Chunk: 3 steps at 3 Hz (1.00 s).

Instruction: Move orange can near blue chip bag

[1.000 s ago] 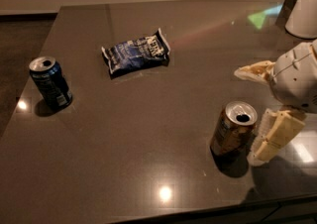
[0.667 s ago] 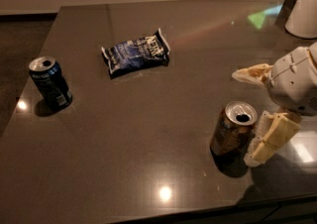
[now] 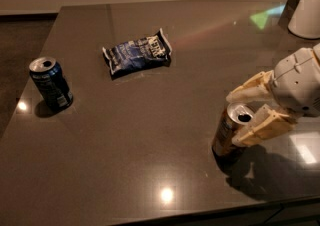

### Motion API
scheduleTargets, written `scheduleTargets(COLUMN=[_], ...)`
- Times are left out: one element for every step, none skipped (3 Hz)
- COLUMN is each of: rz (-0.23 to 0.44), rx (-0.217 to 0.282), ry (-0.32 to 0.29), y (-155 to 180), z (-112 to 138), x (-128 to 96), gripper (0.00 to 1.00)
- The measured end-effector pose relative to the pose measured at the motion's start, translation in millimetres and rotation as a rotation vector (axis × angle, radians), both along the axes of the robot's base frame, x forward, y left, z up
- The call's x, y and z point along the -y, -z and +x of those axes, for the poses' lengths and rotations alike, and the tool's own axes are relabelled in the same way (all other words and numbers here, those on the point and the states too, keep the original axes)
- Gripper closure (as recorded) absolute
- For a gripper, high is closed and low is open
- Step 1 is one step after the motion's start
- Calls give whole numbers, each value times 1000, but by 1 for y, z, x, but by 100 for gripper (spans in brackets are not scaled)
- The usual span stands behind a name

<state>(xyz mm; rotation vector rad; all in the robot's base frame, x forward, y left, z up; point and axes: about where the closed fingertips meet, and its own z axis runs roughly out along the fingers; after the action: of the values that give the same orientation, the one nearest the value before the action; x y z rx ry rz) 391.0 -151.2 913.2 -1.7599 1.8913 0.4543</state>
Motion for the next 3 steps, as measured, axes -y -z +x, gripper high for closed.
scheduleTargets(rz=[22, 34, 34], rx=[-10, -4, -1], ry=[-12, -11, 11], y=[-3, -14, -27], z=[-2, 6, 29], x=[-2, -9, -22], gripper=[61, 83, 100])
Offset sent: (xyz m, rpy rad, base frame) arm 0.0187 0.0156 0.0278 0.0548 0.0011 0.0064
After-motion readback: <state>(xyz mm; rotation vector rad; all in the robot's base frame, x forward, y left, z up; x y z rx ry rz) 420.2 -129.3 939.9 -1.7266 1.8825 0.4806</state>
